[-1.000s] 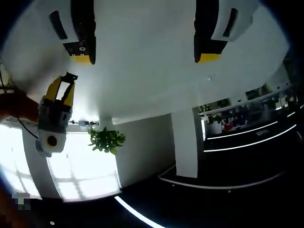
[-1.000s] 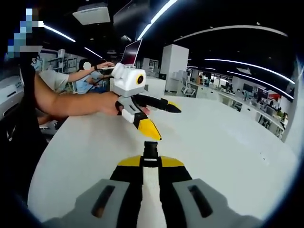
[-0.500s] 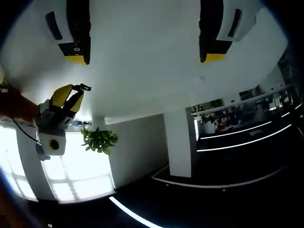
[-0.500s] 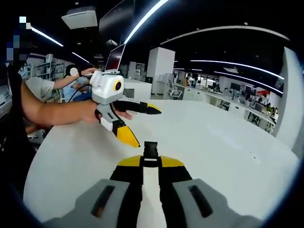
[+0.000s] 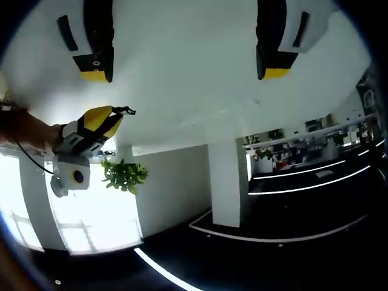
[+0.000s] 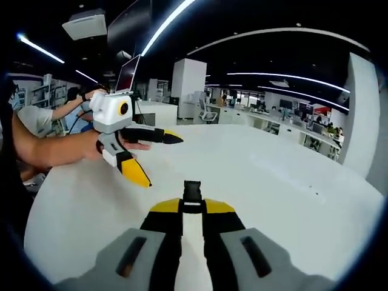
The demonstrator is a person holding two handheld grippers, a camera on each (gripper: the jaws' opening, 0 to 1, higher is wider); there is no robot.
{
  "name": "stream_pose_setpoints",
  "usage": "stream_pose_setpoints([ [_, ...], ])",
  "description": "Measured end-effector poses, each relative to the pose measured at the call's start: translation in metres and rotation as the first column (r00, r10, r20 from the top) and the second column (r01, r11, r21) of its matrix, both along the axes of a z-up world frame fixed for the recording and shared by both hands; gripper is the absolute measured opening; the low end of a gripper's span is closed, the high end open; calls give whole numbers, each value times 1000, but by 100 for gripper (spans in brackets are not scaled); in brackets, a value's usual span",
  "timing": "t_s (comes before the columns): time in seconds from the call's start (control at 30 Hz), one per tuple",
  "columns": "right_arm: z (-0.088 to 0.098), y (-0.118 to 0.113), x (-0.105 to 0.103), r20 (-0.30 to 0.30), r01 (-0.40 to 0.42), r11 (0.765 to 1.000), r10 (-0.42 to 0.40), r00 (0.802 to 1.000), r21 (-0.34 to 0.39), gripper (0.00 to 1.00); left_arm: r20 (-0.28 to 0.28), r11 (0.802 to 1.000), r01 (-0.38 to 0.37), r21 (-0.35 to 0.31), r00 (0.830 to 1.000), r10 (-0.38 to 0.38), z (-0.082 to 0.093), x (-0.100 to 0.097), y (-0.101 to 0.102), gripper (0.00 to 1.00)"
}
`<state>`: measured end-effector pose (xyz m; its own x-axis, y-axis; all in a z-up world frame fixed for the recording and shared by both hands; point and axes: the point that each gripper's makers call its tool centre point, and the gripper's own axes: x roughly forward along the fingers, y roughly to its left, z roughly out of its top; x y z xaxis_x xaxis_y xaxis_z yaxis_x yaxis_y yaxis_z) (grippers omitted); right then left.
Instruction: Snap the two parts of the plastic buckle together until the buckle closes and remains connected.
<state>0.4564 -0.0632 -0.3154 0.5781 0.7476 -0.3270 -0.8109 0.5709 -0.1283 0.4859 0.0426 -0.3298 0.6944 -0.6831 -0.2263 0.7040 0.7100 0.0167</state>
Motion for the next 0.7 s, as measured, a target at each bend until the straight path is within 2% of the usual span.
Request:
stream_pose_setpoints([
  [0.1,-2,1,0,-7,-4,1000,4,1000,-4,10,-10,1000,-1,4,1000,1,-2,1,1,97],
  [0.27,-4,0,5,-9,12,1000,-12,1000,-10,10,6,1000,-3,28,1000,3,-3,1,0,98],
  [0.37,-6,-1,10,-5,24,1000,-24,1000,-13,10,-9,1000,9,29,1000,-9,-6,-1,-2,97],
  [0.4,-7,-1,10,-7,21,1000,-21,1000,-17,0,-27,999,15,34,1000,-14,-10,-2,-3,97],
  [0.43,-4,-7,19,27,69,997,-69,997,-28,0,-30,999,13,38,999,-12,-11,-1,-4,97],
  [0.47,-7,-4,17,3,52,998,-52,999,-25,0,-28,999,13,43,1000,-12,-12,-1,-4,97],
  [0.53,-8,-3,19,-2,52,998,-52,999,-19,0,-29,999,18,50,999,-16,-14,-1,-5,97],
  [0.57,-9,-6,23,-4,84,996,-84,996,-24,0,-33,999,22,49,999,-21,-14,-2,-6,97],
  [0.7,-11,-6,22,-9,82,996,-82,997,-24,0,-23,999,9,39,1000,-8,-11,1,-3,97],
])
